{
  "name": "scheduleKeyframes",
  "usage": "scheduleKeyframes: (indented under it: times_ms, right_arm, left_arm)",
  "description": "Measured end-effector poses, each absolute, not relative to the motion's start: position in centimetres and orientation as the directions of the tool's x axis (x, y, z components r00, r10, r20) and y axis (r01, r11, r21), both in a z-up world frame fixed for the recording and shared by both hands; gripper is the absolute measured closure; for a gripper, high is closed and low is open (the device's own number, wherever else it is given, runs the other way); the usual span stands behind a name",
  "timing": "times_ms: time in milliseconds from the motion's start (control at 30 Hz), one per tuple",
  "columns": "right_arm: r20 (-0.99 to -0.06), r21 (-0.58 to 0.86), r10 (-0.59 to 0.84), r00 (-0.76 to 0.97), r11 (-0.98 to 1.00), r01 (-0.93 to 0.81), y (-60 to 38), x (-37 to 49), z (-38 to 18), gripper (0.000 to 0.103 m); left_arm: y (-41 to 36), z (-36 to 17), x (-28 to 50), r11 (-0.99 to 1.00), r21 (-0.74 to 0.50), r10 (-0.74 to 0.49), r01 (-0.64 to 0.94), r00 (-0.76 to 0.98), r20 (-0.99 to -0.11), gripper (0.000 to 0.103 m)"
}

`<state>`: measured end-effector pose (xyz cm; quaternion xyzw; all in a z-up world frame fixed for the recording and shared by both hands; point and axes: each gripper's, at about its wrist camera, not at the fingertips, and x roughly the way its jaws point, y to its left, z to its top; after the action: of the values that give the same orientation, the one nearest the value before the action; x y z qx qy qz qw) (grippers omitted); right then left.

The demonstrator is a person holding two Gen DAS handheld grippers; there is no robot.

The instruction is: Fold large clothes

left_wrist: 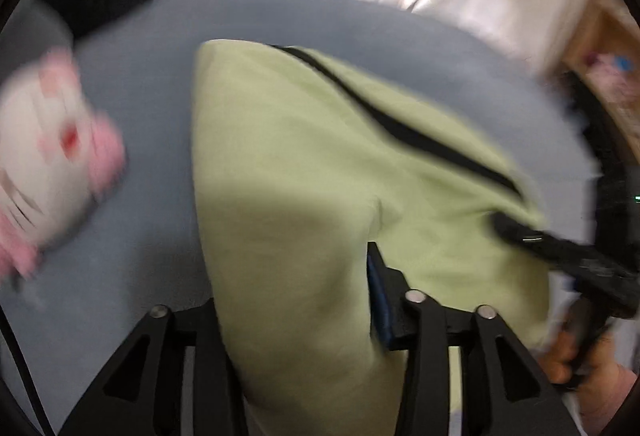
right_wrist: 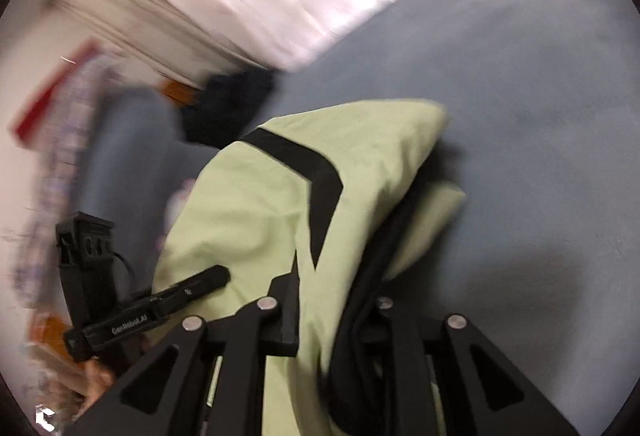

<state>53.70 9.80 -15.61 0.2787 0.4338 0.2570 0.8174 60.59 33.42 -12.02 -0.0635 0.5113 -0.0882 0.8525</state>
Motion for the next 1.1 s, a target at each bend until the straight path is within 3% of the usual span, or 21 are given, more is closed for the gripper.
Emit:
scheduleKeyframes:
  times_ms: [33,67,167,500,600,700,800,967,1100]
  right_arm:
    - [-0.594,0.664,0.647,0.478,0.730,-0.162,9.6,54.1,-16.7,0.074]
    - [-0.604,0.680,0.664,0.441,0.718,-0.150,9.0,54.5,-17.9,0.071]
    - [-0.561,0.747,0.734,0.383,0.648,-0.148,7.1,54.7,-18.7,0.066]
    - [-0.572,0.743,0.754,0.323,0.643,-0.184,9.3,58.3,-17.9,0.061]
    - [-0.555,0.779,0.770,0.315,0.614,-0.128,9.7,59.3,-19.3,0.061]
    - [-0.545,0.751,0.727,0.418,0.645,-0.141,9.7,58.9,-19.1,0.084]
    - [-0.529,0.679,0.679,0.509,0.698,-0.227,10.0,57.2,-17.5,0.089]
    - [-0.413,0.589,0.596,0.689,0.752,-0.296,9.7,52.4,-14.7,0.090]
    - [-0.450,0.798,0.709,0.543,0.593,-0.112,5.9,56.1,-18.8,0.080]
  left_arm:
    - [33.8,-14.2,61.0,0.984,-0.175,-0.174,0.040,0.451,-0.875,0.036]
    - [34.7,-15.1,60.7,0.975,-0.221,-0.199,0.015,0.499,-0.843,0.031]
    - [37.0,-15.5,59.7,0.941,-0.338,-0.279,-0.006,0.552,-0.786,0.030]
    - [38.8,-14.3,55.5,0.914,-0.406,-0.343,-0.003,0.530,-0.775,0.030]
    - [38.4,-15.7,55.0,0.904,-0.428,-0.360,-0.018,0.509,-0.782,0.029]
    - [37.9,-17.2,55.3,0.890,-0.453,-0.363,-0.047,0.526,-0.769,0.020]
    - [37.3,-17.3,56.2,0.899,-0.434,-0.333,-0.054,0.561,-0.758,0.014]
    - [36.9,-17.9,57.4,0.900,-0.431,-0.316,-0.062,0.590,-0.743,0.013]
    - [37.0,-18.0,57.6,0.897,-0.437,-0.315,-0.066,0.597,-0.738,0.013]
